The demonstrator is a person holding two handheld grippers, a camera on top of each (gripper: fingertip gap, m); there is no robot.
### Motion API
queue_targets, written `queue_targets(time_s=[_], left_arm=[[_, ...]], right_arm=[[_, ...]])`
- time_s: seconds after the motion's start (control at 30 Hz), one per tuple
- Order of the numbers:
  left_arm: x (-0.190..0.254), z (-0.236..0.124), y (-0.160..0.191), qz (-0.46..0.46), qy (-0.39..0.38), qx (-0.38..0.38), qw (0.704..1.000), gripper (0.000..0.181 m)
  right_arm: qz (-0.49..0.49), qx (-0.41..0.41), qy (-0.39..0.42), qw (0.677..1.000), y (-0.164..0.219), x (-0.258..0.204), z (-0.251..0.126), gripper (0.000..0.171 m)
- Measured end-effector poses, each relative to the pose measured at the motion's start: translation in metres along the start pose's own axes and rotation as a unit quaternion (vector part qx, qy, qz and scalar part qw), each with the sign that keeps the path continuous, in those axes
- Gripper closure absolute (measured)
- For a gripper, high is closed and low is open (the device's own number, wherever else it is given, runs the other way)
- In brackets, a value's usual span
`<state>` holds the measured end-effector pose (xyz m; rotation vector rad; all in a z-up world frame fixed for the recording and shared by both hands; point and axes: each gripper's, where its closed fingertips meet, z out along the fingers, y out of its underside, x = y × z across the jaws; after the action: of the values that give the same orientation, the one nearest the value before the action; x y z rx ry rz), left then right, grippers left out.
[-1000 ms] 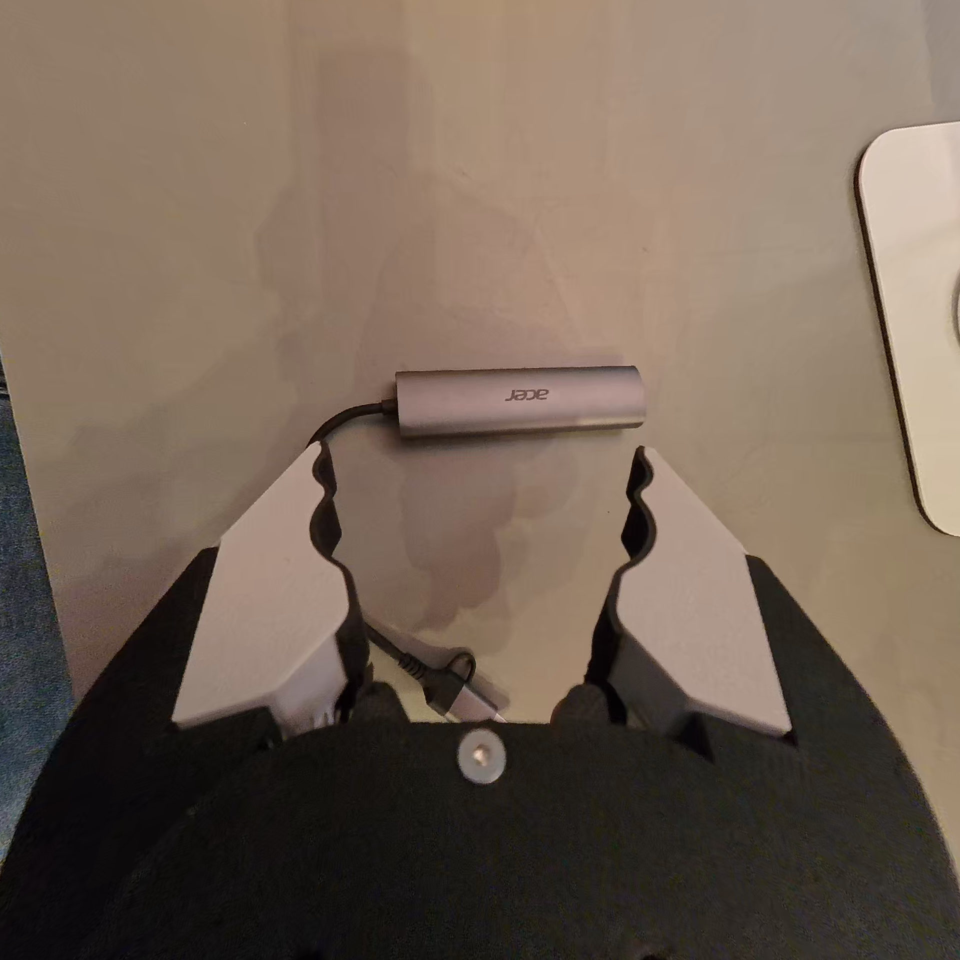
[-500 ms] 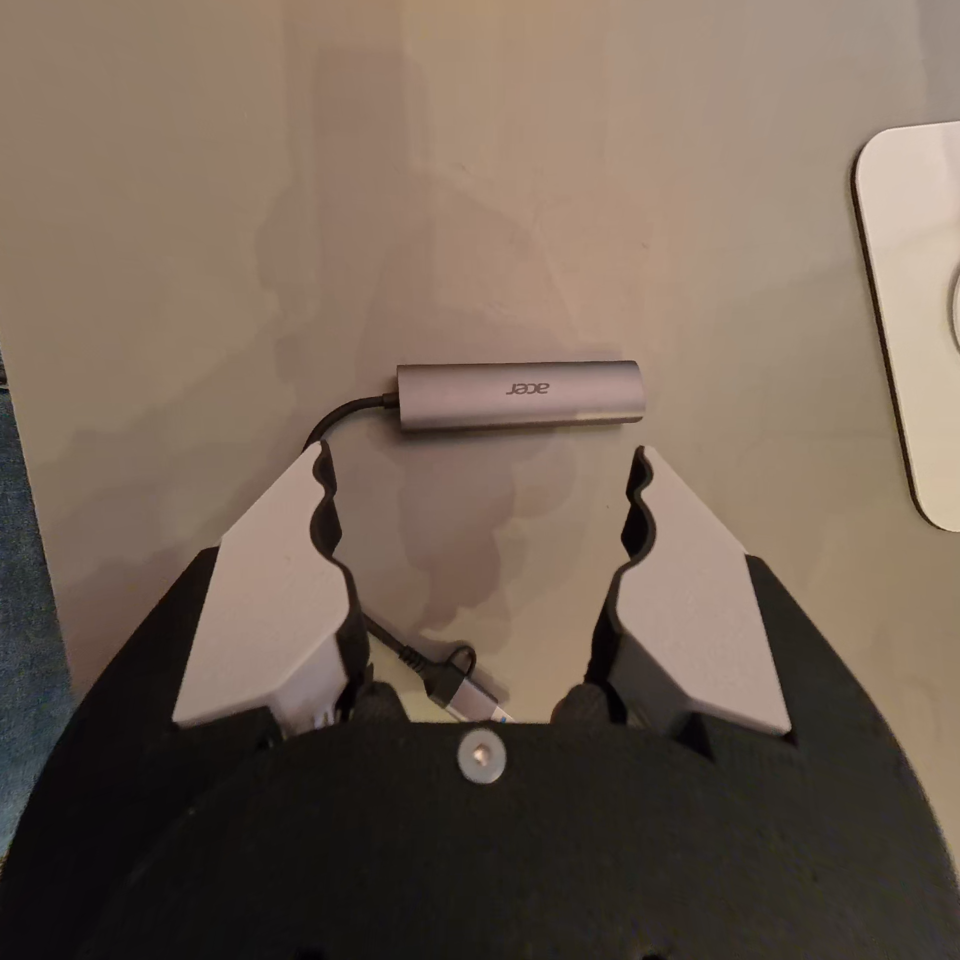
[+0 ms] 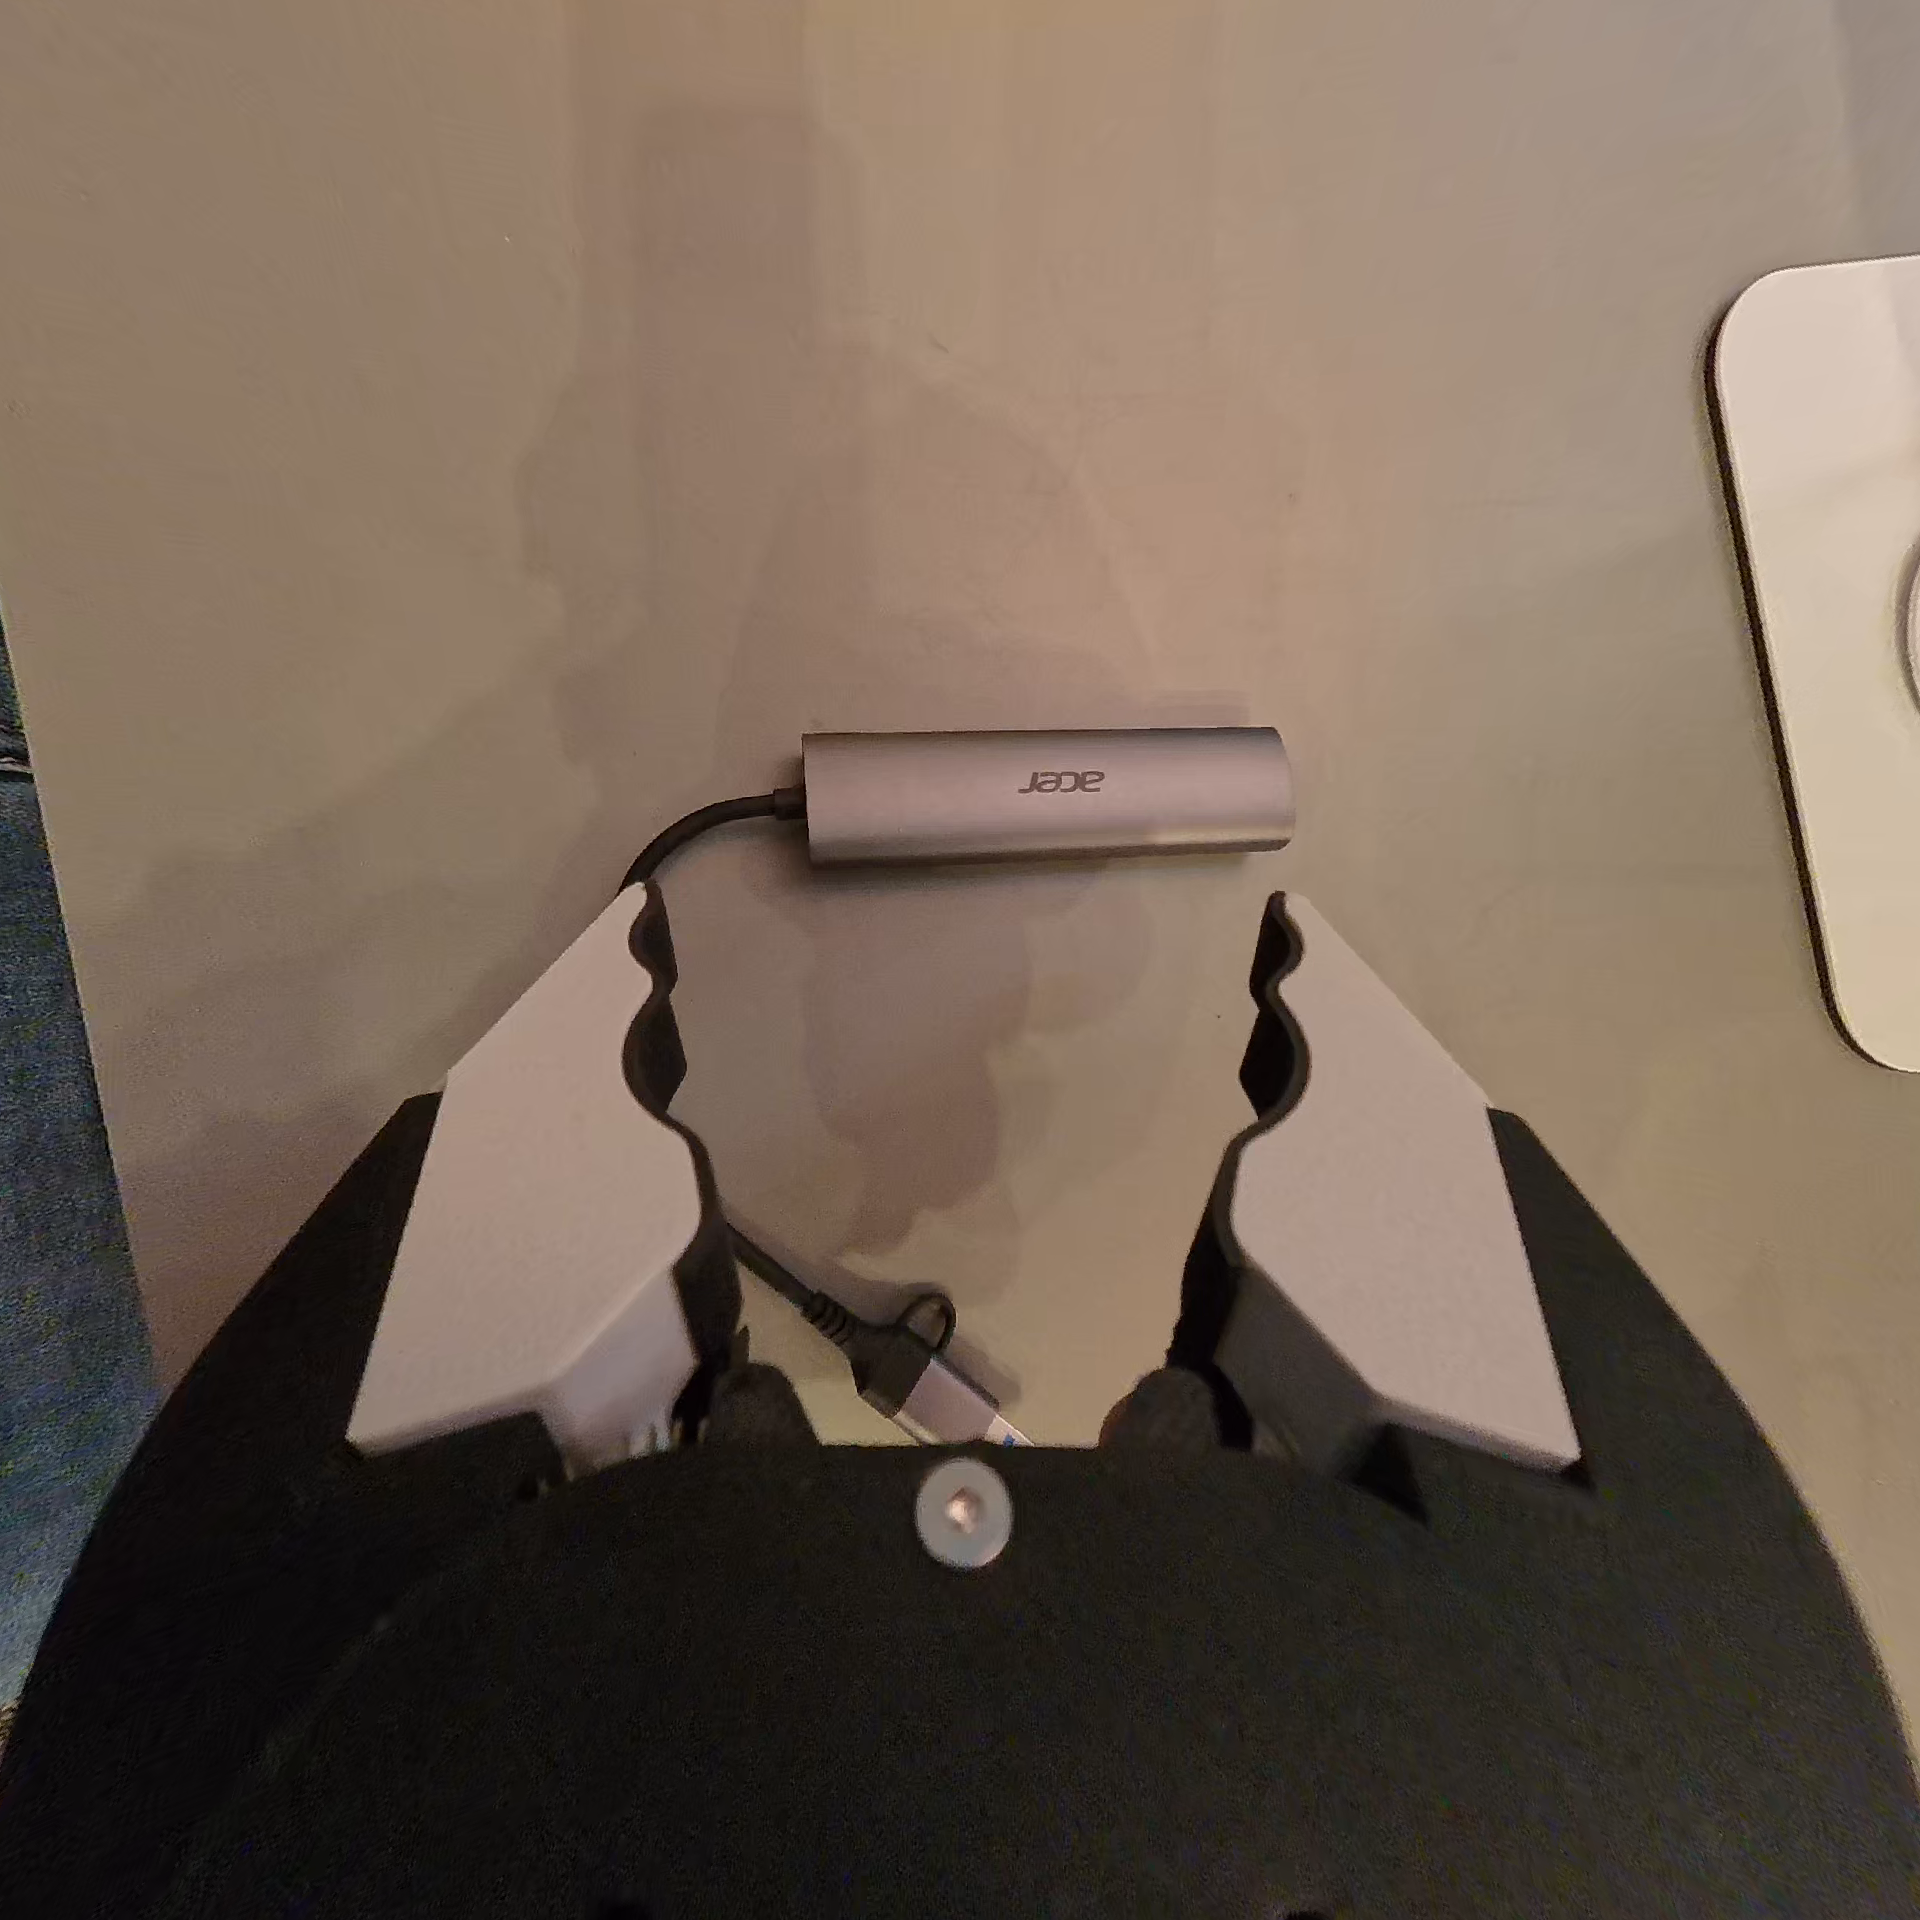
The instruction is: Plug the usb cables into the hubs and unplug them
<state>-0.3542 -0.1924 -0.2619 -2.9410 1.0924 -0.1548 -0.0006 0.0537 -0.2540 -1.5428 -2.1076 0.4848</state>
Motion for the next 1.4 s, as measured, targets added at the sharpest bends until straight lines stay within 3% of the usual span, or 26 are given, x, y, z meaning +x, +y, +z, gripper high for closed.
queue_targets(time_s=[0.3, 0.63, 0.93, 1.4], left_arm=[[-0.012, 0.015, 0.002, -0.023, -0.013, -0.017, 0.999, 0.166], [-0.018, 0.017, 0.001, 0.029, -0.077, -0.052, 0.995, 0.166], [-0.017, 0.021, -0.001, 0.041, -0.051, -0.056, 0.996, 0.160], [-0.012, 0.008, 0.006, 0.069, -0.066, -0.045, 0.994, 0.172]], right_arm=[[0.001, 0.004, -0.002, 1.000, 0.001, 0.000, 0.000, 0.062], [-0.002, 0.009, 0.000, 1.000, -0.001, 0.000, -0.002, 0.062], [-0.005, 0.012, 0.002, 1.000, -0.003, 0.000, -0.004, 0.063], [-0.007, 0.018, 0.003, 1.000, -0.005, 0.000, -0.007, 0.064]])
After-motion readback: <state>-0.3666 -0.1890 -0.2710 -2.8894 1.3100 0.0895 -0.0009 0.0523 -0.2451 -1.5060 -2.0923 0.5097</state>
